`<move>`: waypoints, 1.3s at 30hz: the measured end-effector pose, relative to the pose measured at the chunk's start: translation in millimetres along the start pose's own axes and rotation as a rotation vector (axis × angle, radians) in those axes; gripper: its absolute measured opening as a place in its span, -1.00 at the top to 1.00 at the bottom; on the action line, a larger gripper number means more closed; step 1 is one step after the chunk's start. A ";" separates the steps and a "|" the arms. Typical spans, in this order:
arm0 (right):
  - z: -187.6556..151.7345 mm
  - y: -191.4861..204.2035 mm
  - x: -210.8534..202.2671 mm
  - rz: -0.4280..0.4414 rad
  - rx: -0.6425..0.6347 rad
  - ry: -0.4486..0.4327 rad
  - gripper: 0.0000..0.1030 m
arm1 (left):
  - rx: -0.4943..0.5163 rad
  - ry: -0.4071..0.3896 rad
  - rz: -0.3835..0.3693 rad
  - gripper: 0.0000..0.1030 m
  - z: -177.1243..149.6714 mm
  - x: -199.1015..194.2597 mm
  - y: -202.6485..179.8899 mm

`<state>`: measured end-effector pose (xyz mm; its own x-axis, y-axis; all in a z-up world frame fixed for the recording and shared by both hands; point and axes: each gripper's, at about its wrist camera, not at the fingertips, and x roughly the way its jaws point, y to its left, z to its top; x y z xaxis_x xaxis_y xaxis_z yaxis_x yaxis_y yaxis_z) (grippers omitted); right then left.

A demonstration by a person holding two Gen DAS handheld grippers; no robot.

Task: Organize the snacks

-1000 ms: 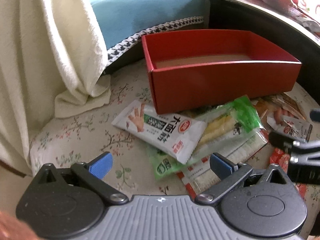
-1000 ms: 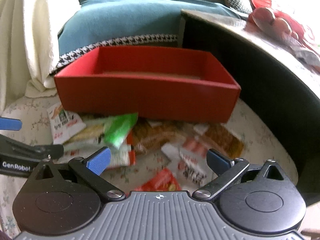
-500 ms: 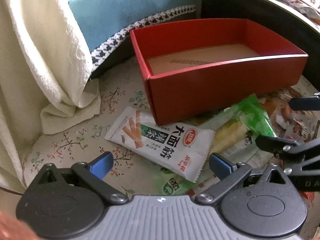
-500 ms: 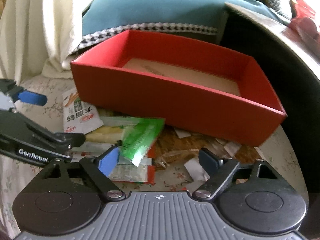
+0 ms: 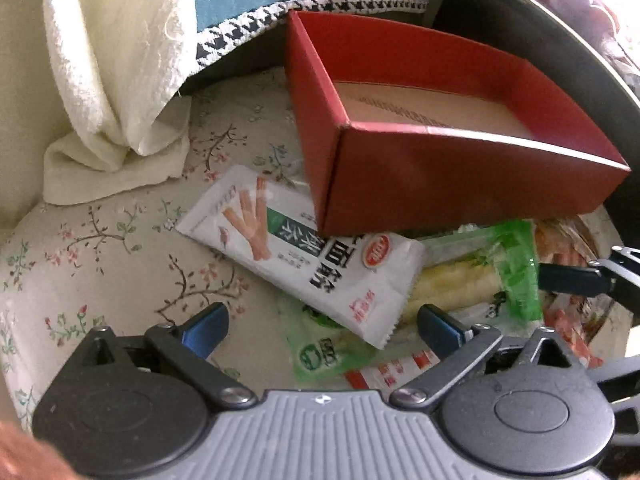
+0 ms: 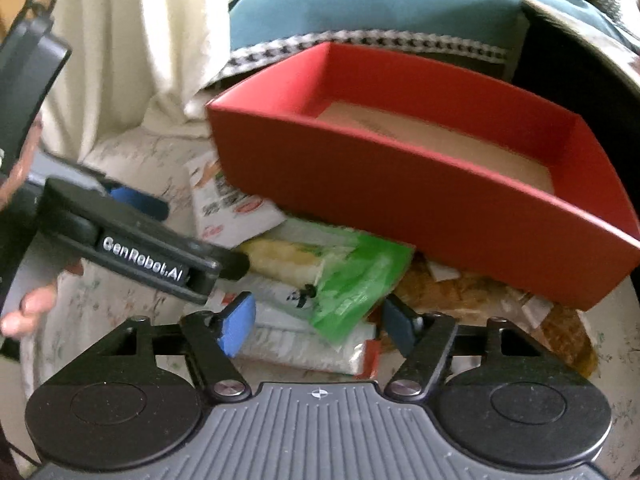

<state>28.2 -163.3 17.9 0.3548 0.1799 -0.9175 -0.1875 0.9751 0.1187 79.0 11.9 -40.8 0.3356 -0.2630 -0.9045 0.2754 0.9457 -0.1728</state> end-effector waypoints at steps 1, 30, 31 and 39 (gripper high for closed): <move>-2.7 3.3 -1.6 0.002 -0.017 -0.001 -0.56 | 0.016 0.003 -0.006 -0.83 -2.8 -1.9 -1.5; 40.2 14.9 26.4 0.088 -0.496 0.088 -0.57 | -0.286 0.076 -0.150 -0.67 20.2 9.0 42.4; 44.2 13.1 30.5 0.123 -0.493 0.087 -0.69 | -0.294 0.066 -0.146 -0.67 23.5 12.4 40.1; 13.3 20.7 22.8 0.306 -0.420 0.161 -0.64 | -0.181 0.045 -0.048 -0.89 47.0 34.6 -5.5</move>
<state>44.6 -137.3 4.5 0.0879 0.3932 -0.9152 -0.6215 0.7396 0.2581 131.4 -11.4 -52.8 0.2847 -0.3036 -0.9093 0.1222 0.9523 -0.2797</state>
